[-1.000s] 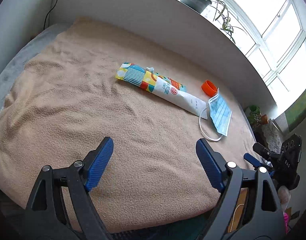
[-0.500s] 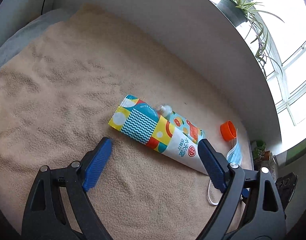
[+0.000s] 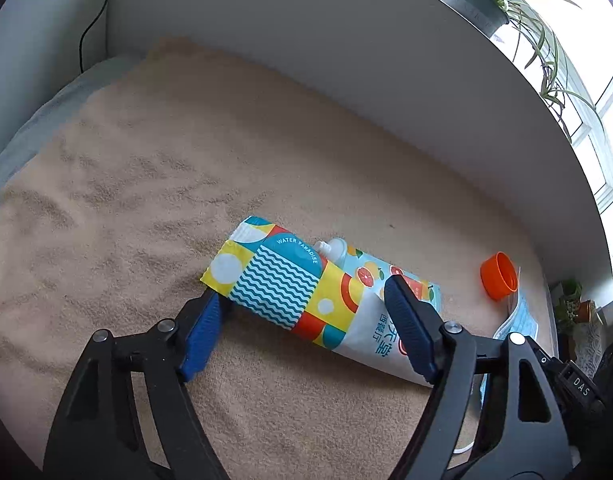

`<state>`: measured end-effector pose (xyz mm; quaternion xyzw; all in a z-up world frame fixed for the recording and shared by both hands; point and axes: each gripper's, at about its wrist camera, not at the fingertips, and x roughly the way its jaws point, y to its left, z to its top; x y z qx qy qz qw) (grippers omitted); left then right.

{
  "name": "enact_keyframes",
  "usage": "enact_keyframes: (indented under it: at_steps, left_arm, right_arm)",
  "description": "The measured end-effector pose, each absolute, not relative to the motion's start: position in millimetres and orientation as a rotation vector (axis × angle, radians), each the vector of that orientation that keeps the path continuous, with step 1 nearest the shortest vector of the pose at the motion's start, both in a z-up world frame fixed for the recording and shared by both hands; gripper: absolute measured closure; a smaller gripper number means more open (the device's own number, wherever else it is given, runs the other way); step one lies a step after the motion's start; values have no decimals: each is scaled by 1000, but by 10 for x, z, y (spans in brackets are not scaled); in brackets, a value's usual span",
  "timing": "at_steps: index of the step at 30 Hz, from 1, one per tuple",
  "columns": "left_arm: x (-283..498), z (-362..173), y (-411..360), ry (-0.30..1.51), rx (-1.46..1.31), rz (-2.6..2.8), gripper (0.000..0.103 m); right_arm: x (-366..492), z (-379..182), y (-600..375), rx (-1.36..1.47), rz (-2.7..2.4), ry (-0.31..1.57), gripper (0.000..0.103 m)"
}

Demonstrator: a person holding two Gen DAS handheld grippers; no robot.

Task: Collect trash
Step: 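Grasp the colourful tube pouch with the left tool while the right tool grasps the blue mask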

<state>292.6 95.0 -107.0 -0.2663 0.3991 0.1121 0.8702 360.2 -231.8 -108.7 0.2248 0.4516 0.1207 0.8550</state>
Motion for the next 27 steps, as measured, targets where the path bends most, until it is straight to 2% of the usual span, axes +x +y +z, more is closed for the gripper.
enact_keyframes:
  at_steps: [2, 3, 4, 7, 16, 22, 27]
  left_arm:
    - [2881, -1061, 970, 828, -556, 231, 49]
    - [2866, -1058, 980, 827, -556, 226, 63]
    - [2846, -1059, 994, 824, -566, 218, 70]
    - [2784, -1046, 1036, 805, -601, 187, 78]
    - [2475, -696, 1014, 686, -574, 120, 92]
    - [2362, -332, 875, 627, -486, 67, 97]
    - [2149, -148, 859, 584, -467, 43, 98]
  right_arm:
    - [3584, -1100, -2322, 472, 276, 952, 89]
    - [3559, -1094, -2302, 471, 287, 952, 96]
    - [3540, -1087, -2295, 467, 296, 949, 99]
    - [3455, -1012, -2289, 445, 327, 920, 103]
    - [3167, -635, -2359, 338, 369, 808, 103]
    - [2919, -371, -2360, 291, 417, 747, 103]
    - [2673, -187, -2353, 251, 449, 703, 103]
